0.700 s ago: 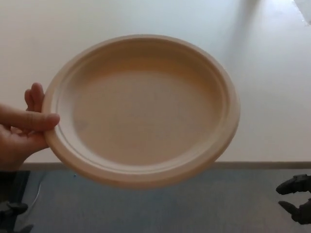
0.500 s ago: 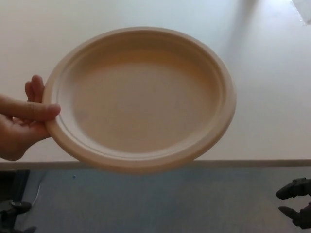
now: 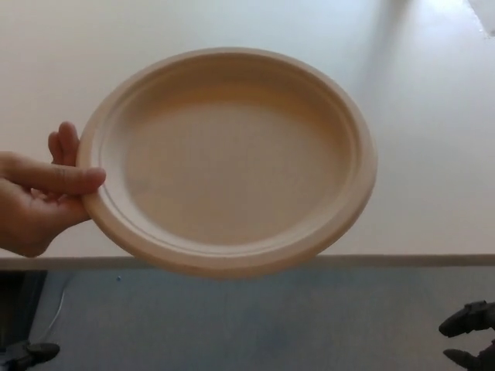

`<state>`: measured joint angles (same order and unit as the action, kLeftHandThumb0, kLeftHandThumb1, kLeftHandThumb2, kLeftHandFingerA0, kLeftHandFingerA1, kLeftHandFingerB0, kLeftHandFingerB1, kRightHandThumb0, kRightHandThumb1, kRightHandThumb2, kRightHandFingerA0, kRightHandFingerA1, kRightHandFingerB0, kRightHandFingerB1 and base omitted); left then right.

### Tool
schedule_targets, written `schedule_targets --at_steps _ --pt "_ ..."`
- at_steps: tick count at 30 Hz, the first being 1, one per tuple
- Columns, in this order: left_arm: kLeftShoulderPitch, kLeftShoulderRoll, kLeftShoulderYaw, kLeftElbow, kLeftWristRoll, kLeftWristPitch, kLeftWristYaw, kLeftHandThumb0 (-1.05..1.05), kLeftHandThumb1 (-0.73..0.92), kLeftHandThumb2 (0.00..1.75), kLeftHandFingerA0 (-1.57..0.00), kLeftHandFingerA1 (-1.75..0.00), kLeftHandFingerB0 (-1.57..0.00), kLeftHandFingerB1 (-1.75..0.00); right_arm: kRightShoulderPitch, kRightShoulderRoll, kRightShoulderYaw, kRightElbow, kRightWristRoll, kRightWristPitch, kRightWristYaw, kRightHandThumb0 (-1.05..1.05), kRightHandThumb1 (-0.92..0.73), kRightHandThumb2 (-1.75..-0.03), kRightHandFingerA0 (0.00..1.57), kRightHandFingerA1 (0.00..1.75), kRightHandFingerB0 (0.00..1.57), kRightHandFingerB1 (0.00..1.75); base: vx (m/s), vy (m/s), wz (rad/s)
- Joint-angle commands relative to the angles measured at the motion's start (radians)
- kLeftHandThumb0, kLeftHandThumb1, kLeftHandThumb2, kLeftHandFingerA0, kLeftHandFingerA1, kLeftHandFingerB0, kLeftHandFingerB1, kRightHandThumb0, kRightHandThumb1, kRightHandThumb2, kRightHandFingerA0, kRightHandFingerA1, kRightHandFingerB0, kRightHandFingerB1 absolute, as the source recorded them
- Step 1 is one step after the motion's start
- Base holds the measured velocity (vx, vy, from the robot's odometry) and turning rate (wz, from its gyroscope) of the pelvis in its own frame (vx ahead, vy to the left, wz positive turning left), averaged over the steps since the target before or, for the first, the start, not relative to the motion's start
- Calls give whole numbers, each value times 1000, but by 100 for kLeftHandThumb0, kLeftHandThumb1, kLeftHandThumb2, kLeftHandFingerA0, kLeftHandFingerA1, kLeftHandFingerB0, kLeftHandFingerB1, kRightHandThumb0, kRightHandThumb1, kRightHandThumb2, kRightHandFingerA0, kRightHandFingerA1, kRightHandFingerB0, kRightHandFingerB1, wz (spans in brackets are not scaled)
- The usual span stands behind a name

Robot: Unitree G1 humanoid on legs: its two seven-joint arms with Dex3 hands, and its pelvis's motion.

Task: A person passes a plate to the robot and the robot grabs it with its left hand and places it at the centre of the table infront of it

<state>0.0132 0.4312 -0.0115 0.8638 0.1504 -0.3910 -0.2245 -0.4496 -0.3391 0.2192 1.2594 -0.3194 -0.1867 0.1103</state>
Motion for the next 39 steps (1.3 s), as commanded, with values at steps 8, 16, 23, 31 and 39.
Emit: schedule_targets --at_steps 8,16,23,31,39 --pt "538 -66 21 -719 -94 -326 19 -62 62 59 -40 -35 -29 -31 162 6 -17 0 12 -77 -46 -57 -67 -59 75 83 35 50 0 0 0" --pt "722 -54 38 -1228 -96 -446 9 -69 53 83 -32 -46 -22 -41 160 5 -12 2 3 -66 -49 -57 -72 -61 75 72 29 47 0 0 0" --pt "732 -140 72 -1458 -104 -617 70 -63 54 60 -47 -40 -38 -36 156 13 -25 4 16 -47 -48 -55 -73 -61 79 65 24 46 0 0 0" --pt "570 -220 25 -1657 -203 -599 108 -30 57 57 -89 -56 -63 -46 153 1 -45 2 29 -54 -42 -57 -72 -60 77 71 22 48 0 0 0" --pt "638 -197 -30 -1836 -265 -472 86 -46 59 57 -117 -99 -70 -50 142 5 -42 4 18 -48 -44 -58 -69 -60 76 74 25 49 0 0 0"
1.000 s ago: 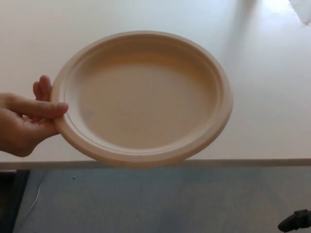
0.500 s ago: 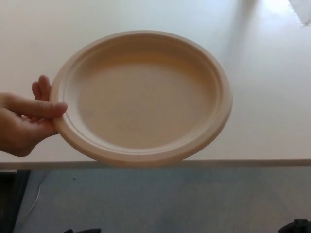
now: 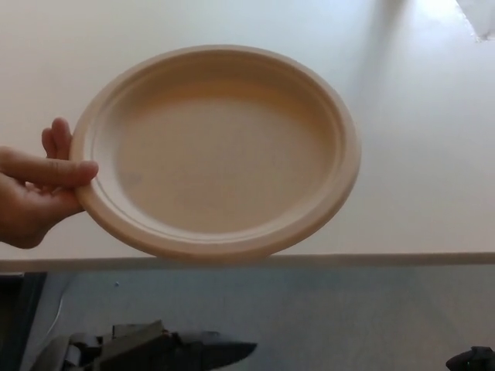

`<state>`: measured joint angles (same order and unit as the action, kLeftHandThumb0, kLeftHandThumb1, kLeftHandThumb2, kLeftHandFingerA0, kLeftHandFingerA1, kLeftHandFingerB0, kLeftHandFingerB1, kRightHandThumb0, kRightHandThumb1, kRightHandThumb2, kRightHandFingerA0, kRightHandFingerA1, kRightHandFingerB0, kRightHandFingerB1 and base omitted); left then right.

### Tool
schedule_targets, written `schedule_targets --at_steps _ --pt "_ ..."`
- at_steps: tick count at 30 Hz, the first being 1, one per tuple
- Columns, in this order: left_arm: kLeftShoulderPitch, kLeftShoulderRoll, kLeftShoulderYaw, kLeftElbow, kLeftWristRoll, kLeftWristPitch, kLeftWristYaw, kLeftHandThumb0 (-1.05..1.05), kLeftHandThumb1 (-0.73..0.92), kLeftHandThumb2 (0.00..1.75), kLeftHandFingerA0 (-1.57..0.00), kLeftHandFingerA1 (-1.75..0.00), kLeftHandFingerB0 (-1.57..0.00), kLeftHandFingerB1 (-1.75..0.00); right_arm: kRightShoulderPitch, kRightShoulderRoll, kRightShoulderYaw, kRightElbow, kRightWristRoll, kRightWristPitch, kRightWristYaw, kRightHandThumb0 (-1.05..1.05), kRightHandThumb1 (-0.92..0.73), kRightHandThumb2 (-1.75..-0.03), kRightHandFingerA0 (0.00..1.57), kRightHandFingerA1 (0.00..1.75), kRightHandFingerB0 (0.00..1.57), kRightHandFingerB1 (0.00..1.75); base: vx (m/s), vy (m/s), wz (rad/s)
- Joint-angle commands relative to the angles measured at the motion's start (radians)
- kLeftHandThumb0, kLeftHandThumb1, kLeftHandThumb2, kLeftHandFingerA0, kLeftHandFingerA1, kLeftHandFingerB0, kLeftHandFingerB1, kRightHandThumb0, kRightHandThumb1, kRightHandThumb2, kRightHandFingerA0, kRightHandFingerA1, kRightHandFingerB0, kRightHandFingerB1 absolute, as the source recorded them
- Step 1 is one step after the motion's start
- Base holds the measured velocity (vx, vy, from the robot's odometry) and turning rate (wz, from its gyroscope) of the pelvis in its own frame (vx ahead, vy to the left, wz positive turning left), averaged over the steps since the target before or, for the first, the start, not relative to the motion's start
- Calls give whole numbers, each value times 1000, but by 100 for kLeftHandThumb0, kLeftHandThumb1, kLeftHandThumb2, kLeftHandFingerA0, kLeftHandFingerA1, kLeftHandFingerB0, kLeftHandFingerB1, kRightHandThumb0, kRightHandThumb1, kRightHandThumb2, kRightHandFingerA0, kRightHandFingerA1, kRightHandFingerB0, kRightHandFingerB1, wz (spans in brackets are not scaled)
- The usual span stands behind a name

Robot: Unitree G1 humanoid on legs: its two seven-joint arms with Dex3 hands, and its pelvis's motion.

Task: A person passes a plate to the robot and the robot grabs it with its left hand and places it at the centre of the table infront of it

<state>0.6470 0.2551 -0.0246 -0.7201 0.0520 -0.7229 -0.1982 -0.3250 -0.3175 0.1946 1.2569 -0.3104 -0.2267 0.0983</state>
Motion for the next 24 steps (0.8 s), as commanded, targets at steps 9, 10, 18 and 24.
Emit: schedule_targets --at_steps 9,10,18,24 --pt "-26 -142 -238 -160 -175 -354 86 -65 67 61 -107 -80 -95 -68 10 -20 -26 5 10 -2 -18 -57 -69 -59 77 76 26 50 0 0 0" --pt "105 -304 -125 -191 -32 -377 154 -65 67 61 -107 -80 -95 -68 10 -21 -23 4 7 -3 -18 -57 -69 -59 77 76 26 50 0 0 0" --pt "-360 -360 25 -275 250 74 142 -84 52 68 -84 -85 -33 -39 10 -21 -18 9 0 -3 -26 -57 -68 -59 75 74 27 50 2 -1 2" --pt "-575 -91 353 -181 356 122 40 -61 39 74 -3 -14 -13 -43 6 -18 -20 5 5 -8 -19 -59 -67 -59 74 76 27 52 2 3 -1"
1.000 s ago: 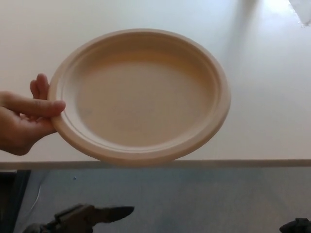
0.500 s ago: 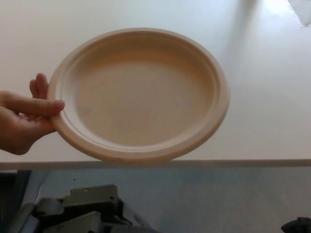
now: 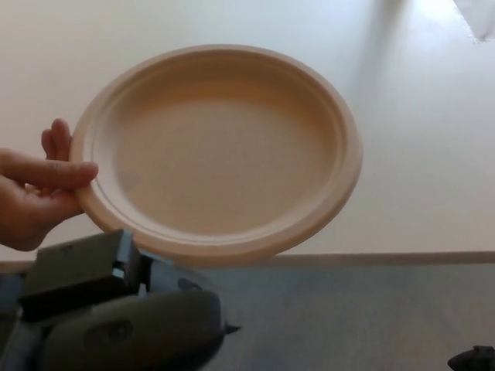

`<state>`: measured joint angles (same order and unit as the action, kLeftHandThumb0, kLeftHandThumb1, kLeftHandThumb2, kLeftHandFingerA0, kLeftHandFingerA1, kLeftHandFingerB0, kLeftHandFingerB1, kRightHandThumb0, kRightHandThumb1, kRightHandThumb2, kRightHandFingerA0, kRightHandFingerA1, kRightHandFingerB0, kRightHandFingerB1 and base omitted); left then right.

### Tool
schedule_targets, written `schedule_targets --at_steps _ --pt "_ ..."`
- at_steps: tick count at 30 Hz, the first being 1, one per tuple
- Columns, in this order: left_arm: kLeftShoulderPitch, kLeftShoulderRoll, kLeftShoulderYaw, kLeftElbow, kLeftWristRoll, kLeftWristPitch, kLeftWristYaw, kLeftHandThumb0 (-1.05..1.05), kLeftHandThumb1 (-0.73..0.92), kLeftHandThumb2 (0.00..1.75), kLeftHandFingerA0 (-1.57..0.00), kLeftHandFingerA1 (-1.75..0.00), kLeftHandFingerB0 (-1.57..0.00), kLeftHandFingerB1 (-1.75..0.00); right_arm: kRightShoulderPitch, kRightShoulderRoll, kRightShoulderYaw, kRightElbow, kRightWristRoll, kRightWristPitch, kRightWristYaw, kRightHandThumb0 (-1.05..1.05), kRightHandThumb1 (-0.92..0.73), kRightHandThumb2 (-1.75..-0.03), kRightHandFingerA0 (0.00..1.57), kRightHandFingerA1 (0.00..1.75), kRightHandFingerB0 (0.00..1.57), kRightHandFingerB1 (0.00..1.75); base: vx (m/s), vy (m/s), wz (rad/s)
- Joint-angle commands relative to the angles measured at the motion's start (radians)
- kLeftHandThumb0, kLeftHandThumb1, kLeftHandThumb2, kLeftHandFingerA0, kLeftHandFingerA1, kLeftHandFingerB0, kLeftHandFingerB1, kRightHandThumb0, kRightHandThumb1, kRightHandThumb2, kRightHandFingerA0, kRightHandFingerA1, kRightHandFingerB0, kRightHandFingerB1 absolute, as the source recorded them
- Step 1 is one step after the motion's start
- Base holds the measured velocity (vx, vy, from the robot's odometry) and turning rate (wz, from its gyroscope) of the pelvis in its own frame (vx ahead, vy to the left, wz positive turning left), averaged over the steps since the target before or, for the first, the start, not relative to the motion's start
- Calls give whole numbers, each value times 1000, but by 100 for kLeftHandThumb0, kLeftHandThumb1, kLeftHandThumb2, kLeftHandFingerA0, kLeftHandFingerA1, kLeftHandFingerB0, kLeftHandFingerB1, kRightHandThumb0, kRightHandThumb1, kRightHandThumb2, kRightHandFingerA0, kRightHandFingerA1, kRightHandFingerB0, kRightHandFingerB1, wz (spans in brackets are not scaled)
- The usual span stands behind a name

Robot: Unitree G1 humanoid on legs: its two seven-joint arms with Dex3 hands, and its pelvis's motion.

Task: A person passes a plate to the robot and the robot grabs it with its left hand and places it at the centre of the table infront of it

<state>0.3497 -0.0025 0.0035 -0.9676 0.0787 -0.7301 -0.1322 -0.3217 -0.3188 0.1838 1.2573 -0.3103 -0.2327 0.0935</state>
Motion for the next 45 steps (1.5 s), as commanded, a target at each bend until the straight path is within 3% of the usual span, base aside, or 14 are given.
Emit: schedule_targets --at_steps 1,13,21,22,24,25,31,35,37,39,40,41,42,45 --pt "-305 183 340 94 343 105 -19 -67 43 79 -2 -36 -13 -47 2 -17 -10 4 4 -1 -14 -58 -67 -60 72 73 27 50 0 0 0" --pt "-360 154 282 204 532 146 -21 -83 52 84 0 0 -1 -26 0 -23 -1 10 -6 -8 -21 -56 -66 -59 74 75 29 52 1 0 1" --pt "-373 209 259 291 592 180 -60 -74 45 84 -4 -13 -3 -32 -2 -24 4 10 -10 2 -14 -54 -66 -59 75 77 30 51 0 0 0" --pt "-364 218 247 303 616 197 -78 -78 46 85 -3 -8 -3 -29 -3 -22 4 11 -10 7 -17 -52 -45 -93 79 85 27 59 0 0 0" --pt "-356 228 235 313 639 208 -88 -82 50 87 -7 -6 -4 -29 -1 -23 3 10 -9 2 -14 -55 -45 -92 80 86 27 59 0 0 0" --pt "-361 239 231 324 657 208 -90 -89 54 90 -11 -5 -6 -26 -6 -24 5 9 -11 4 -14 -54 -66 -59 77 78 31 51 0 0 0" --pt "-340 269 180 357 688 217 -102 -85 53 58 -3 -26 -6 -31 -19 -29 11 9 -18 11 -15 -55 -65 -59 75 75 32 51 0 0 0" --pt "-314 276 139 351 715 241 -117 -87 55 57 -4 -26 -7 -31 -22 -30 13 10 -19 11 -11 -53 -66 -58 77 74 34 49 0 0 0" --pt "-311 280 114 371 724 236 -104 -77 46 88 -12 -22 0 -37 -22 -32 18 10 -25 10 -17 -52 -66 -58 76 72 34 49 0 0 0" --pt "-311 283 104 375 740 243 -97 -88 54 57 -9 -25 -11 -32 -23 -32 17 11 -23 11 -15 -52 -66 -58 76 72 35 50 0 0 0" --pt "-310 287 94 376 761 251 -93 -77 47 89 -12 -21 0 -37 -24 -31 16 12 -20 13 -14 -53 -66 -58 74 72 35 50 0 0 0" --pt "-311 290 78 379 796 268 -109 -90 55 59 -3 -26 -8 -31 -25 -31 15 12 -19 16 -12 -52 -65 -58 75 72 34 50 0 0 0" --pt "-315 293 66 381 818 283 -120 -83 49 90 -9 -9 -1 -28 -26 -31 16 12 -20 17 -11 -51 -66 -58 75 71 35 49 0 0 0" --pt "-342 302 40 417 862 303 -107 -79 47 89 -9 -18 0 -30 -26 -32 19 13 -24 12 -10 -51 -66 -58 77 72 36 50 0 0 0"
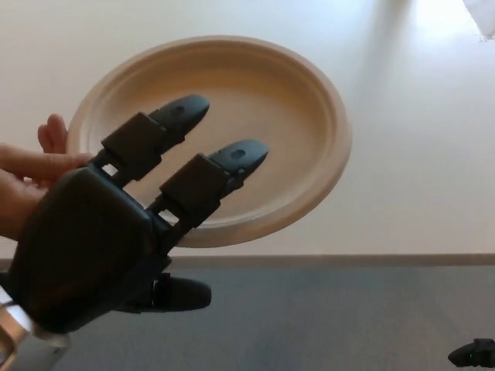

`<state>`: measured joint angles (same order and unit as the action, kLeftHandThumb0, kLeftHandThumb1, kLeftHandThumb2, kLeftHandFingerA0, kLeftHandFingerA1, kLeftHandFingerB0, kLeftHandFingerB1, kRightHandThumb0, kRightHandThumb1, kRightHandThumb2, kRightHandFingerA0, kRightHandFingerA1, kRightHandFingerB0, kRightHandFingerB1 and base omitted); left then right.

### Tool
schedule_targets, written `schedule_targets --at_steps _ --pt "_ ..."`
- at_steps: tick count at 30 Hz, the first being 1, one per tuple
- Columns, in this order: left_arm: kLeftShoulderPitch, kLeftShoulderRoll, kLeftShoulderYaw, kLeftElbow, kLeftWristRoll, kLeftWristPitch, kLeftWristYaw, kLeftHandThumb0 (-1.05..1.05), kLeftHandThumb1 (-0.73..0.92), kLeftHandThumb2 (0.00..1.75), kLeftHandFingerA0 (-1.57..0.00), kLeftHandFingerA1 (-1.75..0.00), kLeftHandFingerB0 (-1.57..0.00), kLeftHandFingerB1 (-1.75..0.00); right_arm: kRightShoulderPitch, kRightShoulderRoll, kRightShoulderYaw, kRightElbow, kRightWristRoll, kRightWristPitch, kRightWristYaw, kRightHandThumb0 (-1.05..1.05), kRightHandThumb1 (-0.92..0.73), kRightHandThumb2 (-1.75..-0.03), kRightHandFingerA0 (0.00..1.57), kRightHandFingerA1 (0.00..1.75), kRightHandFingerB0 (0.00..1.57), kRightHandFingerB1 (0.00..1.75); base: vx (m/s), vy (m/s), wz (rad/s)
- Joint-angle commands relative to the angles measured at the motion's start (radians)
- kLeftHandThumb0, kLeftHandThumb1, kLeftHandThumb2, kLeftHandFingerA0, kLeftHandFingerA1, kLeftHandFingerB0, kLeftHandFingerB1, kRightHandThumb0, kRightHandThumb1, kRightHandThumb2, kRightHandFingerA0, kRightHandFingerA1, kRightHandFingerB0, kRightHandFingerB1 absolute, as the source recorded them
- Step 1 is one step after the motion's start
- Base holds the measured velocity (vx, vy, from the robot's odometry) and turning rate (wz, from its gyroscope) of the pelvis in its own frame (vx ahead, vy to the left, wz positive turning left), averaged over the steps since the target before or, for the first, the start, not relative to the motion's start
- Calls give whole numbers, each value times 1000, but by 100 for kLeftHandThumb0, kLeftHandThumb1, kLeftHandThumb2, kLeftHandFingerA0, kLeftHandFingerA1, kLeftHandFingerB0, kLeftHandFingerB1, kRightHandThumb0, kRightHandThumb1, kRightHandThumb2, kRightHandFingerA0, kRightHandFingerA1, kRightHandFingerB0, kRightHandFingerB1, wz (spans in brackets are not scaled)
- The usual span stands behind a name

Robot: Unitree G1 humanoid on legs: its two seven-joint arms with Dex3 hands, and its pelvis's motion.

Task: A person passes a plate to the robot and the robot grabs it with its left hand and places it at the centre of the table infront of it

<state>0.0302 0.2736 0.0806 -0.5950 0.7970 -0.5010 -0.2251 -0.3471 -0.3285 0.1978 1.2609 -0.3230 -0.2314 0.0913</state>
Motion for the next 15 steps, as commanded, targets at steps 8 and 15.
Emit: schedule_targets --at_steps 8,15 --pt "-111 0 -78 149 275 183 65 -46 50 98 -59 -69 0 -43 -3 -23 3 7 -11 12 -4 -51 -66 -59 74 72 35 49 0 0 0" --pt "-149 20 -96 195 336 234 103 -15 54 56 -118 -127 -36 -32 -3 -21 9 7 -20 21 -8 -54 -66 -59 73 70 36 48 0 0 0"
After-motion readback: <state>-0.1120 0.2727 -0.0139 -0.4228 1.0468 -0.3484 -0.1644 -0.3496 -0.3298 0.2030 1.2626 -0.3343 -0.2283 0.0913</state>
